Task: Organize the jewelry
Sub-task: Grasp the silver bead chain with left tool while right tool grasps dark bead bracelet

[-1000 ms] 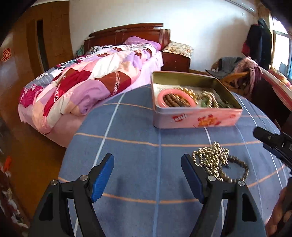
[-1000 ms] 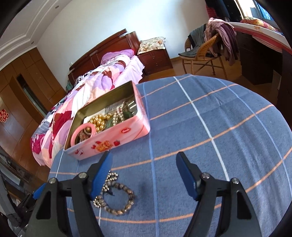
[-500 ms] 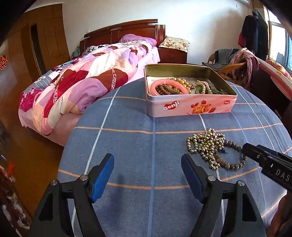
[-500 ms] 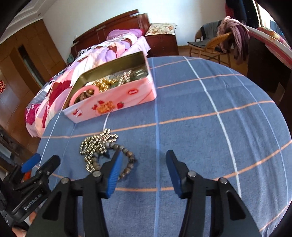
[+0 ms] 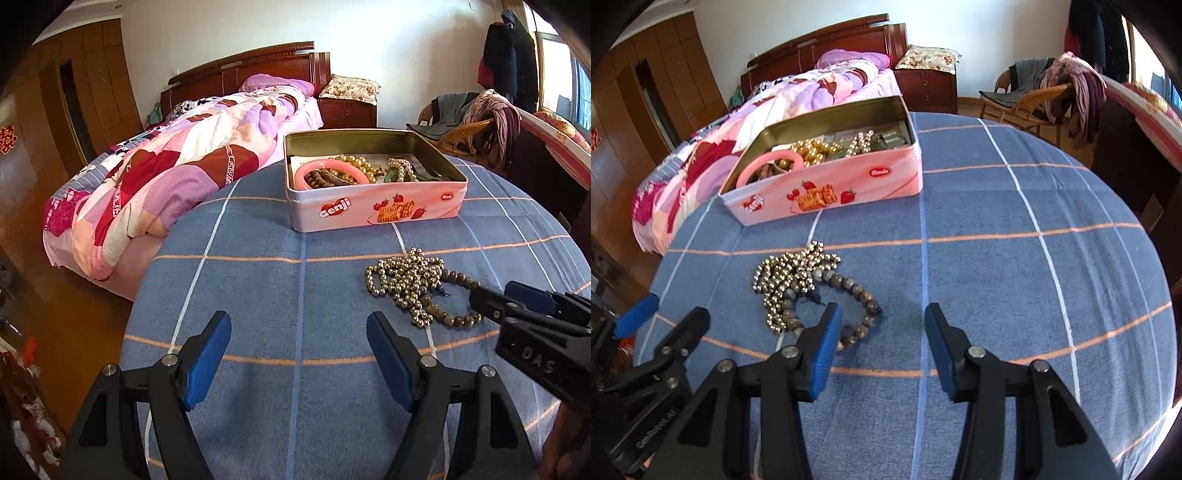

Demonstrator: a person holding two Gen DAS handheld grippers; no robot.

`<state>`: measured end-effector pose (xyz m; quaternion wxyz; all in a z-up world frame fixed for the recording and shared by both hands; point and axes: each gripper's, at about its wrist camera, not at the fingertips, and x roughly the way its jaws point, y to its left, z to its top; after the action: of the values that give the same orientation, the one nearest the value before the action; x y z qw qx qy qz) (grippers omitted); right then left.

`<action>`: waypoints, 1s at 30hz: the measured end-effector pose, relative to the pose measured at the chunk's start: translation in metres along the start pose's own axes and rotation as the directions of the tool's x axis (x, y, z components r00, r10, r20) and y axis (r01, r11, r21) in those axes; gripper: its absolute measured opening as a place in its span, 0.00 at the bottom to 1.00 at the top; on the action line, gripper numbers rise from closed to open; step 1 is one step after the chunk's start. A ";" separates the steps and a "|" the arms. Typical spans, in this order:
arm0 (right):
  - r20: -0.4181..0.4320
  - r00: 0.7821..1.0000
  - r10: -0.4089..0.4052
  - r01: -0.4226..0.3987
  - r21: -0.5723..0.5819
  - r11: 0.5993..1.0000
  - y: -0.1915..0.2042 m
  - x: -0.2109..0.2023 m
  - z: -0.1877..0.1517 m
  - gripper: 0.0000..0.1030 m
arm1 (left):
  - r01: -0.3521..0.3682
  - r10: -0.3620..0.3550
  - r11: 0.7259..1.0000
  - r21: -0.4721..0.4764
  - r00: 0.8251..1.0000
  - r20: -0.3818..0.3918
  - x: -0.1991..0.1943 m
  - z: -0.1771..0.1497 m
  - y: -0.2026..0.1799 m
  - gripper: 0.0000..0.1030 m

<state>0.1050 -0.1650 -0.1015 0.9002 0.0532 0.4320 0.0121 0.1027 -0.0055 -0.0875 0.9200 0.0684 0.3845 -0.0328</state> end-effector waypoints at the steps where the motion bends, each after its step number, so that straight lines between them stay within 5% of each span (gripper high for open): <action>1: -0.003 1.000 -0.019 0.019 -0.020 1.000 0.004 0.001 0.000 0.49 | 0.000 0.000 1.000 0.002 1.000 -0.003 0.000 0.000 0.000 0.74; 4: -0.012 0.997 -0.080 0.079 -0.091 0.993 0.017 0.004 -0.001 0.45 | -0.005 0.006 1.000 0.012 1.000 -0.012 0.000 -0.003 -0.002 0.74; 8: -0.015 0.997 -0.077 0.074 -0.132 0.988 0.022 0.003 -0.004 0.22 | -0.008 0.008 1.000 0.016 1.000 -0.023 -0.001 -0.007 0.000 0.74; 11: -0.019 0.996 -0.082 0.079 -0.153 0.985 0.023 0.001 -0.006 0.14 | -0.012 0.012 1.000 0.001 1.000 -0.018 -0.003 -0.007 0.005 0.74; 19: -0.002 1.000 0.005 -0.005 0.007 1.000 -0.011 -0.013 -0.014 0.11 | -0.001 0.000 1.000 -0.013 0.999 -0.037 0.000 -0.008 0.008 0.74; 30: 0.117 0.992 0.041 -0.067 0.223 0.973 -0.051 -0.033 -0.024 0.11 | 0.159 -0.158 0.987 0.017 0.985 -0.070 0.033 0.031 -0.033 0.74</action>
<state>0.0643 -0.2157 -0.0958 0.9104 0.1678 0.3779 -0.0158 0.1441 -0.0435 -0.0931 0.8999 0.0491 0.4196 -0.1080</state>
